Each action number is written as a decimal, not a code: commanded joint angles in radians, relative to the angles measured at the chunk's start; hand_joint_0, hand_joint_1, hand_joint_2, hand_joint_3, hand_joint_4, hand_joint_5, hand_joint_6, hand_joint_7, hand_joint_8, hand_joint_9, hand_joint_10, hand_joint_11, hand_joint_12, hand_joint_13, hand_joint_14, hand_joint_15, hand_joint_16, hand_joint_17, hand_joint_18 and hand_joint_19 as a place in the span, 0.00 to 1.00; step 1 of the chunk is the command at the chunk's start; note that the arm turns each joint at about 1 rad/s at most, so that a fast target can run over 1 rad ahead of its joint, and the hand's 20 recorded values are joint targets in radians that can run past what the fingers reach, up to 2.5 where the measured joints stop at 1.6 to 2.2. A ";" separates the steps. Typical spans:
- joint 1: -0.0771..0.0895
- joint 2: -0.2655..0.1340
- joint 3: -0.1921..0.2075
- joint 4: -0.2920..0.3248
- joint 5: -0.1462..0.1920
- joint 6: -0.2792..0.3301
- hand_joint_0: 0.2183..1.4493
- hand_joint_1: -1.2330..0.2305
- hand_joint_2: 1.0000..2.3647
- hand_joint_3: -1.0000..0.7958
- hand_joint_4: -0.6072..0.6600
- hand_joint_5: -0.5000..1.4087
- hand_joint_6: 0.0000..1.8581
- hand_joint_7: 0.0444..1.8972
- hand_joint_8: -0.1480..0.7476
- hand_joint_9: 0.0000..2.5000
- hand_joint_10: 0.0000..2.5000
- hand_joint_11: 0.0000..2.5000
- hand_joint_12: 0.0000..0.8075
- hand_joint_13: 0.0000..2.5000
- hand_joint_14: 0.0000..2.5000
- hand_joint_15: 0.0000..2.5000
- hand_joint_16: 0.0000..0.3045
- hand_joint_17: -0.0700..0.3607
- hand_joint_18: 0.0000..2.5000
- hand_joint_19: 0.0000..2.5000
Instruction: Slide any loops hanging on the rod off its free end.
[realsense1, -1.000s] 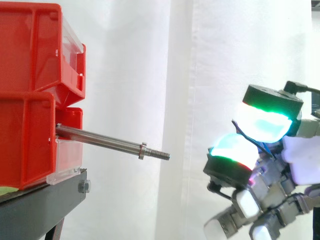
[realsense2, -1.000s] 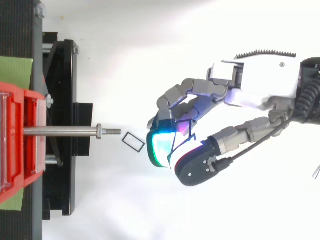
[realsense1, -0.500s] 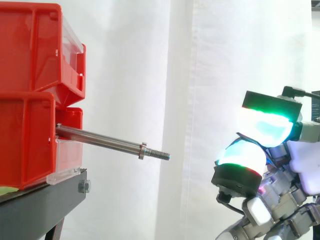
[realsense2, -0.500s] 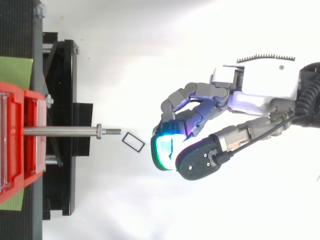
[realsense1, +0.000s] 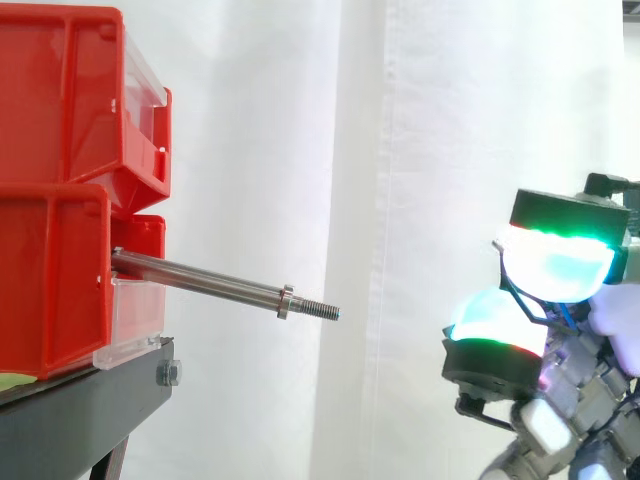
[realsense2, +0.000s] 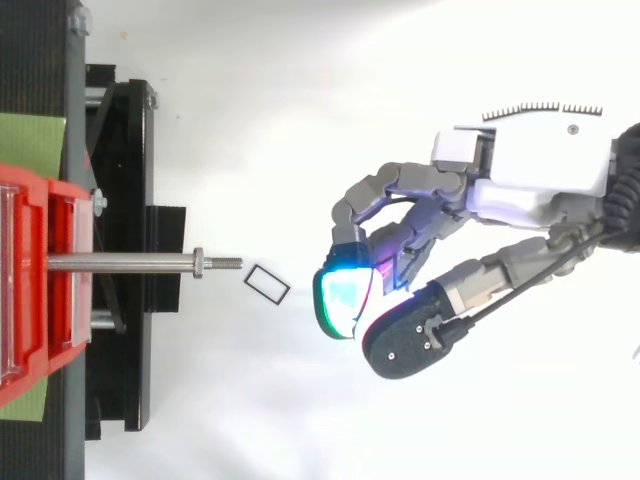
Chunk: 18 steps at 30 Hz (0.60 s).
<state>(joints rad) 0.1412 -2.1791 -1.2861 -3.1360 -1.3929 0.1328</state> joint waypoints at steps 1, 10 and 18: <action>0.000 -0.001 0.011 -0.049 0.000 0.001 0.35 0.34 0.00 0.28 0.47 0.17 0.48 0.54 0.49 0.40 0.01 0.19 0.39 0.27 0.00 0.06 0.13 0.38 0.32 0.17; 0.001 0.002 0.021 -0.119 -0.003 0.013 0.32 0.40 0.00 0.29 0.44 0.20 0.47 0.58 0.50 0.47 0.01 0.20 0.38 0.31 0.00 0.08 0.14 0.38 0.35 0.19; 0.001 0.002 0.085 -0.246 -0.005 0.042 0.38 0.29 0.01 0.37 0.46 0.18 0.49 0.57 0.51 0.44 0.01 0.22 0.41 0.31 0.00 0.08 0.14 0.39 0.36 0.17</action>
<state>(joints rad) 0.1426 -2.1768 -1.2256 -3.3317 -1.3972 0.1665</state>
